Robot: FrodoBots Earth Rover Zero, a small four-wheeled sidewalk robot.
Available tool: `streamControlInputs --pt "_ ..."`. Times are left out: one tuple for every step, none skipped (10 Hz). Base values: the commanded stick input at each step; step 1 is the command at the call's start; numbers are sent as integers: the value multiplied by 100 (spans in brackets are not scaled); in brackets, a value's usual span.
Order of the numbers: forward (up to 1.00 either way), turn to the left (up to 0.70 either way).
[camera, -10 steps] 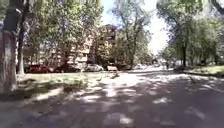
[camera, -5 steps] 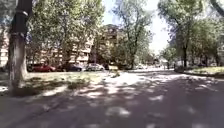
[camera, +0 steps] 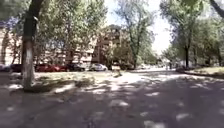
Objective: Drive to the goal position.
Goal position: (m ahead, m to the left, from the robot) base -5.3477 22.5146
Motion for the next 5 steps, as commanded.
streamControlInputs --pt "-85 -11" --pt "-85 0" --pt "-85 0" --pt "-85 0" --pt "-85 0"
